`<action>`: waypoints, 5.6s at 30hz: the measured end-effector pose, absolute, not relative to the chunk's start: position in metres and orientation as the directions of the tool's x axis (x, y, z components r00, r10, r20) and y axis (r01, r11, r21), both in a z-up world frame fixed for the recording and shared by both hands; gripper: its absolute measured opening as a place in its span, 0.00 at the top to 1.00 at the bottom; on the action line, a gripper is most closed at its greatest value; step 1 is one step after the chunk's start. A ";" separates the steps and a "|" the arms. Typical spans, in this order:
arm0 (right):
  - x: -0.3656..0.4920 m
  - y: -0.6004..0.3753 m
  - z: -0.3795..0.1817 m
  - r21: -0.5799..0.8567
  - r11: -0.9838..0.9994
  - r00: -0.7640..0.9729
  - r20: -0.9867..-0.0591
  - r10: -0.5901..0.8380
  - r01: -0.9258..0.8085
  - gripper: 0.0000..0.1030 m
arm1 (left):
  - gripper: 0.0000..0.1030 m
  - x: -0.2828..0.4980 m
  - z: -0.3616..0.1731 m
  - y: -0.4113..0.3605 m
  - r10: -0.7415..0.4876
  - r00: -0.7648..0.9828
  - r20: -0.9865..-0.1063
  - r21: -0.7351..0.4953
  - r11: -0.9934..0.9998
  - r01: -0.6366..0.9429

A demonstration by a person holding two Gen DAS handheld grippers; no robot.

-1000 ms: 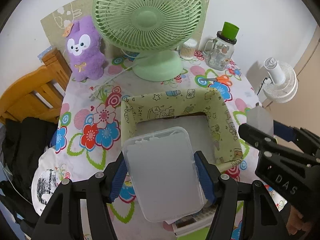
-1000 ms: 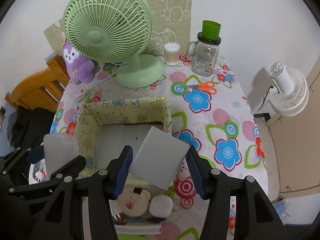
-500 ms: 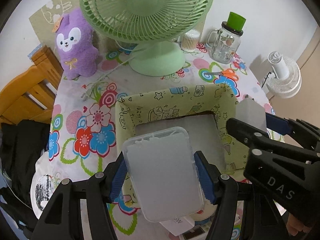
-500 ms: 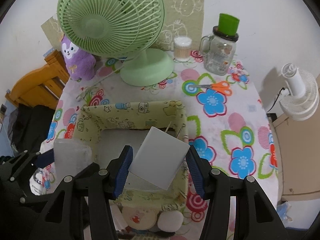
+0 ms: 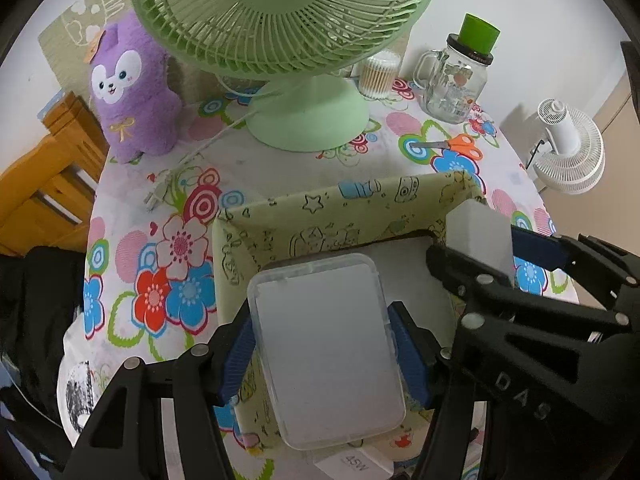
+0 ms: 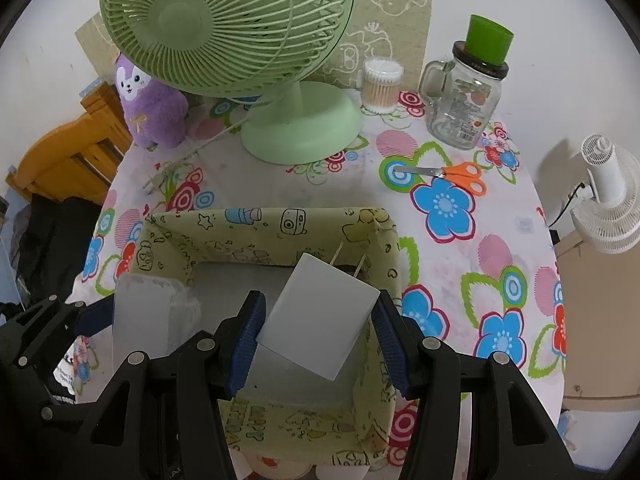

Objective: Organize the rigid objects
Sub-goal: 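Lower the clear case into the box and open the left gripper, then raise the left gripper out of the box and pull it back, then lower the left gripper onto the white plug charger and close it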

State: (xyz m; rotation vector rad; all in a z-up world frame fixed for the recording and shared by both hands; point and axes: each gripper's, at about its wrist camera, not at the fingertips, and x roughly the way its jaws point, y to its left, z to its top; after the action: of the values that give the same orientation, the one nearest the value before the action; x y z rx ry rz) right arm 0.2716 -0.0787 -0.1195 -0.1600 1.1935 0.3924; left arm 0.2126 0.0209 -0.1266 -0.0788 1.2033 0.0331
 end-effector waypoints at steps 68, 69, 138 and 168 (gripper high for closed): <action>0.237 -0.070 -0.090 0.091 0.908 0.334 -0.911 0.241 -0.408 0.13 | 0.10 0.179 -0.097 0.006 -0.018 0.368 -0.930 -0.028 0.999 -0.020; 0.236 -0.071 -0.089 0.090 0.909 0.335 -0.911 0.240 -0.408 0.13 | 0.10 0.177 -0.096 0.005 -0.016 0.370 -0.929 -0.026 0.999 -0.022; 0.144 -0.152 -0.093 0.071 0.904 0.343 -0.910 0.231 -0.422 0.13 | 0.10 0.082 -0.115 -0.006 0.016 0.350 -0.937 -0.037 0.989 -0.146; 0.155 -0.156 -0.165 0.049 0.924 0.236 -0.960 0.148 -0.378 0.13 | 0.10 0.097 -0.189 -0.011 -0.036 0.219 -0.975 -0.074 0.984 -0.165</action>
State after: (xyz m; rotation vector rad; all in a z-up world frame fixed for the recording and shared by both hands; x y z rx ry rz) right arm 0.1545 -0.1562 -0.1651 -0.2096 1.2847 0.3641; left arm 0.0972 -0.0107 -0.1889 -0.1746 1.3488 0.0894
